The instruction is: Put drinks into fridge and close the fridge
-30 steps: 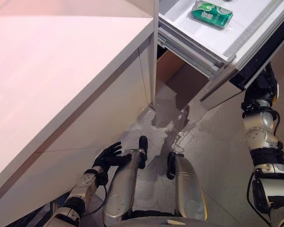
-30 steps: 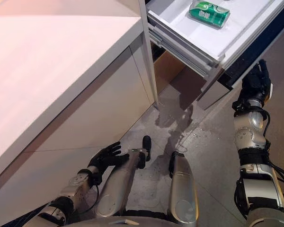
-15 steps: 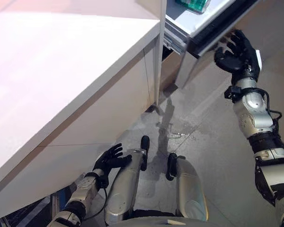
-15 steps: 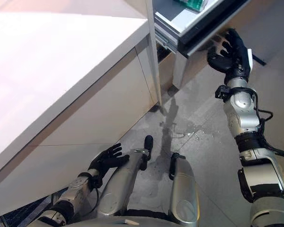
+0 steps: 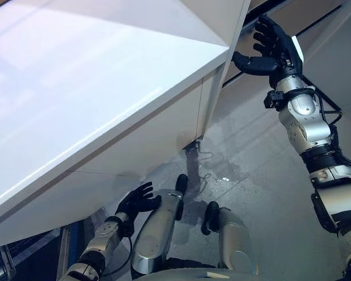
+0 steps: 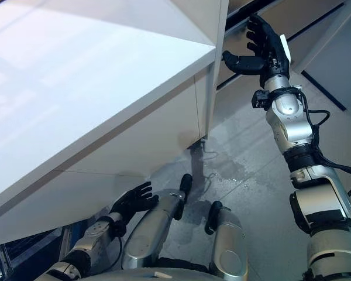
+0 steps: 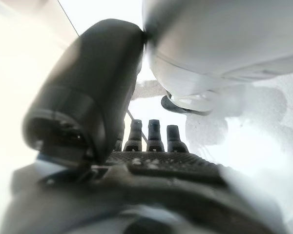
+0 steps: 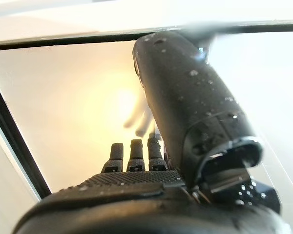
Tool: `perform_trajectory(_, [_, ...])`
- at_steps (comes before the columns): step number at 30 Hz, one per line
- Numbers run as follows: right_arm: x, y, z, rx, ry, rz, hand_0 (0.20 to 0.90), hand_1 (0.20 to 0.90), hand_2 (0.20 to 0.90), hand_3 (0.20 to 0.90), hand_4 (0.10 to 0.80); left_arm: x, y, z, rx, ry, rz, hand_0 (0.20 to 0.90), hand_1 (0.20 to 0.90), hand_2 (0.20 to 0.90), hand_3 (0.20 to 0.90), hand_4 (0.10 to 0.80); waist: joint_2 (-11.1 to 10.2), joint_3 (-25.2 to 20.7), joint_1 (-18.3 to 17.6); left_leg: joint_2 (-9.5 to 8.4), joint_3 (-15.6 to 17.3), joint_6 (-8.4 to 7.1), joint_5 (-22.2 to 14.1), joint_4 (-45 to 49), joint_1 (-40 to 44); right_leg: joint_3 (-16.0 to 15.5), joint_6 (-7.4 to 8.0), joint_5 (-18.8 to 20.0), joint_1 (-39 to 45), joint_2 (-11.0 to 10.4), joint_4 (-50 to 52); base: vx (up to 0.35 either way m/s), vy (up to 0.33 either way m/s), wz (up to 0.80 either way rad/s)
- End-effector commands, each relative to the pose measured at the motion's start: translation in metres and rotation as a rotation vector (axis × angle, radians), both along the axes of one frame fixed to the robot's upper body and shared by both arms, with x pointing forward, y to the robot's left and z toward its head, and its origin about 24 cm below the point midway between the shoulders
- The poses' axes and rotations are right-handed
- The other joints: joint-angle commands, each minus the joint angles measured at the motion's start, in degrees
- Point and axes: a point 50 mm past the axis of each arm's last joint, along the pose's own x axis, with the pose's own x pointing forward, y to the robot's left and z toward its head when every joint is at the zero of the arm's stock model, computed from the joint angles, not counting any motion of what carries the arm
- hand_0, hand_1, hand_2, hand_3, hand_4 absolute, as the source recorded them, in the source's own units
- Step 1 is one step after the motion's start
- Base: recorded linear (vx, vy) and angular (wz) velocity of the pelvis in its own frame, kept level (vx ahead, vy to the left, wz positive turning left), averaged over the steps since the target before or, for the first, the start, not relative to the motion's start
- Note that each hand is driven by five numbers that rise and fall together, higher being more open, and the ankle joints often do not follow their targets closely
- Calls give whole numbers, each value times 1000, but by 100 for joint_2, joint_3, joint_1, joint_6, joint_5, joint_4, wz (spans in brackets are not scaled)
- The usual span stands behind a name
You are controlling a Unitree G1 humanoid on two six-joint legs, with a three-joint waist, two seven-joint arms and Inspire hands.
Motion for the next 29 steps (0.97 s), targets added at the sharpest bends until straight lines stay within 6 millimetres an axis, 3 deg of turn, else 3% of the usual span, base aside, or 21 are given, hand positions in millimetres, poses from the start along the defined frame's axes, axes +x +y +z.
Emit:
perform_trajectory(1, [-17, 12, 68, 38, -324, 52, 900, 900, 900, 900, 800, -52, 22, -21, 90, 142, -32, 900, 900, 900, 900, 800, -262, -795, 202, -45, 217, 378, -1285, 522, 402, 247, 294, 1286, -9, -104, -1120, -24, -31, -3])
perform_trajectory(6, [-19, -10, 30, 122, -241, -24, 900, 900, 900, 900, 800, -51, 25, -21, 100, 146, -16, 900, 900, 900, 900, 800, -338, -997, -5, 30, 337, 337, -1197, 163, 643, 356, 362, 1459, 199, 10, -1614, -28, -36, -10])
perform_trajectory(9, [-27, -18, -15, 160, -128, -26, 900, 900, 900, 900, 800, -53, 26, -23, 110, 155, -5, 900, 900, 900, 900, 800, -398, -1203, -181, 76, 452, 296, -1097, -139, 833, 438, 382, 1578, 352, 104, -1974, -5, -44, -14])
perform_trajectory(14, [-56, -21, -120, 282, 163, -38, 900, 900, 900, 900, 800, -66, 26, -30, 107, 212, 23, 900, 900, 900, 900, 800, -474, -1621, -472, 171, 680, 204, -1015, -685, 1291, 533, 409, 1682, 751, 284, -2559, 17, -45, -23])
perform_trajectory(15, [-59, -21, -127, 290, 182, -37, 900, 900, 900, 900, 800, -68, 26, -31, 106, 216, 26, 900, 900, 900, 900, 800, -475, -1650, -481, 178, 693, 200, -1003, -737, 1331, 535, 409, 1689, 782, 296, -2597, 50, -55, -23])
perform_trajectory(16, [-84, -23, -177, 300, 343, -18, 900, 900, 900, 900, 800, -77, 24, -35, 87, 233, 54, 900, 900, 900, 900, 800, -477, -1856, -580, 216, 774, 169, -955, -946, 1496, 542, 417, 1703, 912, 360, -2751, 62, -52, -30])
perform_trajectory(17, [-96, -22, -197, 277, 414, -17, 900, 900, 900, 900, 800, -82, 24, -37, 80, 245, 64, 900, 900, 900, 900, 800, -479, -1969, -621, 233, 808, 159, -938, -1025, 1561, 540, 415, 1693, 957, 378, -2790, 72, -65, -36])
perform_trajectory(18, [-106, -21, -214, 280, 478, -20, 900, 900, 900, 900, 800, -85, 24, -38, 75, 253, 71, 900, 900, 900, 900, 800, -484, -2041, -655, 250, 837, 149, -920, -1088, 1616, 527, 413, 1685, 998, 391, -2815, 39, -40, -26])
perform_trajectory(19, [-108, -21, -217, 285, 499, -19, 900, 900, 900, 900, 800, -86, 24, -38, 74, 254, 72, 900, 900, 900, 900, 800, -485, -2054, -661, 252, 842, 147, -916, -1100, 1627, 524, 413, 1683, 1006, 393, -2819, 9, -66, -18])
perform_trajectory(20, [-126, -16, -248, 276, 635, 0, 900, 900, 900, 900, 800, -89, 25, -39, 71, 263, 78, 900, 900, 900, 900, 800, -495, -2155, -710, 275, 872, 128, -905, -1182, 1706, 508, 403, 1653, 1076, 428, -2854, -11, -79, -8])
perform_trajectory(21, [-138, -15, -266, 292, 728, -2, 900, 900, 900, 900, 800, -90, 26, -39, 67, 266, 86, 900, 900, 900, 900, 800, -499, -2209, -739, 293, 894, 113, -879, -1251, 1761, 486, 390, 1638, 1128, 451, -2880, -11, -77, -9])
perform_trajectory(23, [-150, -12, -285, 290, 818, -4, 900, 900, 900, 900, 800, -91, 27, -39, 62, 268, 93, 900, 900, 900, 900, 800, -504, -2254, -761, 303, 909, 99, -869, -1300, 1816, 472, 386, 1621, 1176, 471, -2896, -12, -51, -7])
perform_trajectory(26, [-194, -14, -336, 252, 1091, -13, 900, 900, 900, 900, 800, -94, 30, -42, 51, 289, 88, 900, 900, 900, 900, 800, -506, -2356, -779, 327, 918, 82, -848, -1410, 1977, 406, 354, 1579, 1351, 518, -2970, -5, -55, -3])
perform_trajectory(29, [-234, -15, -369, 229, 1336, -8, 900, 900, 900, 900, 800, -94, 28, -44, 37, 300, 71, 900, 900, 900, 900, 800, -498, -2402, -756, 337, 898, 69, -839, -1434, 2040, 360, 322, 1559, 1453, 548, -3015, -12, -32, 5])
